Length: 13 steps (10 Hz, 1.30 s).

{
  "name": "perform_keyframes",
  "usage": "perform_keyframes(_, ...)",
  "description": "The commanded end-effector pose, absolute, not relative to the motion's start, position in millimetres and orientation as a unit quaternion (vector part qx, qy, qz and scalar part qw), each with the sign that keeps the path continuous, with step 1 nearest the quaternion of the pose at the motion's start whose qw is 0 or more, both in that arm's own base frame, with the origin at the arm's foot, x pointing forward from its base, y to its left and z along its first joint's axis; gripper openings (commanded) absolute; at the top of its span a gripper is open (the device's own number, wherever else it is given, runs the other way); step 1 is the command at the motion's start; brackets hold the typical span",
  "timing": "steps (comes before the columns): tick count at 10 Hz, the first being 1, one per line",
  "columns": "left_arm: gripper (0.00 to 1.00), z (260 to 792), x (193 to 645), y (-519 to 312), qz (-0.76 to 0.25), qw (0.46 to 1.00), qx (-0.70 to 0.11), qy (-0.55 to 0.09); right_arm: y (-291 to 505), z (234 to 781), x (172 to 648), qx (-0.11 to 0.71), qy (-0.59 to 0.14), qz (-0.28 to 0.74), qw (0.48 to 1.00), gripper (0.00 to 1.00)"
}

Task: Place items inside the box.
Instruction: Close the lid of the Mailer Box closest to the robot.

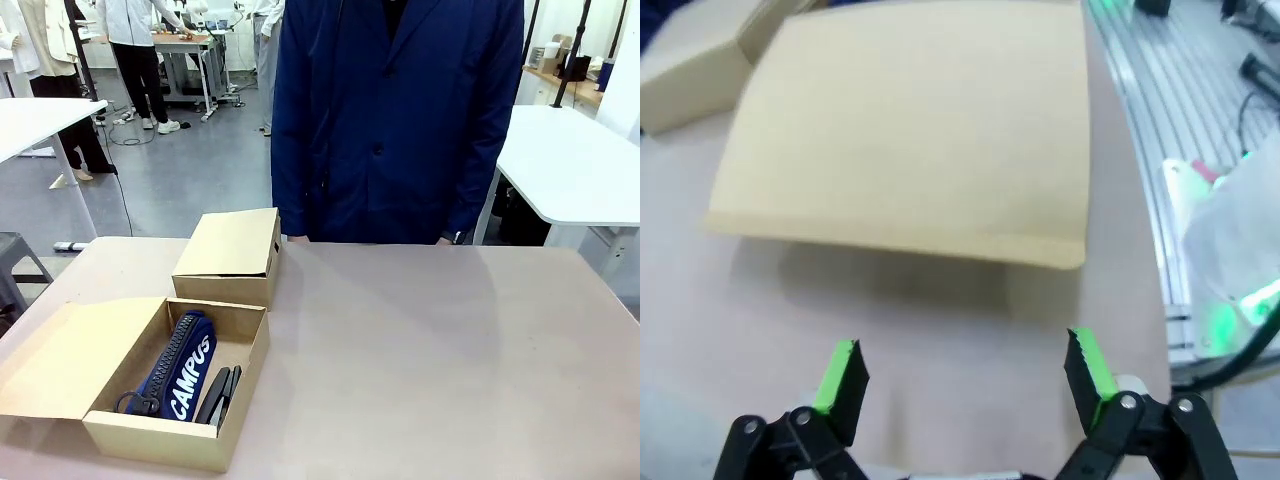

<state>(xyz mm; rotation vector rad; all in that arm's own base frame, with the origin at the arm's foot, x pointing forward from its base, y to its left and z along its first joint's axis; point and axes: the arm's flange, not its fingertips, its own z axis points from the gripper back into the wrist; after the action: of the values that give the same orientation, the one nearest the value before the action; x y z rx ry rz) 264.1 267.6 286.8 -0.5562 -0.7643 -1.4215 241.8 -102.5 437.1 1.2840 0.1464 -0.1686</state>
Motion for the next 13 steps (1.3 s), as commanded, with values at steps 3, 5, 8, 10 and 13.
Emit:
perform_keyframes(3, 1.0, 256, 279, 290, -0.637, 0.637, -0.251, -0.356, -102, 443, 242, 0.603, 0.07, -0.084, 0.79, 1.0)
perform_keyframes(5, 1.0, 243, 288, 289, -0.618, 0.658, -0.252, -0.349, -102, 443, 242, 0.603, 0.07, -0.084, 0.79, 1.0)
perform_keyframes(8, 1.0, 227, 298, 276, -0.609, 0.674, -0.249, -0.335, -102, 443, 242, 0.603, 0.07, -0.084, 0.79, 1.0)
perform_keyframes(10, 1.0, 218, 305, 260, -0.589, 0.691, -0.246, -0.338, -102, 443, 242, 0.603, 0.07, -0.084, 0.79, 1.0)
perform_keyframes(13, 1.0, 202, 313, 242, -0.582, 0.697, -0.265, -0.324, -102, 443, 242, 0.603, 0.07, -0.084, 0.79, 1.0)
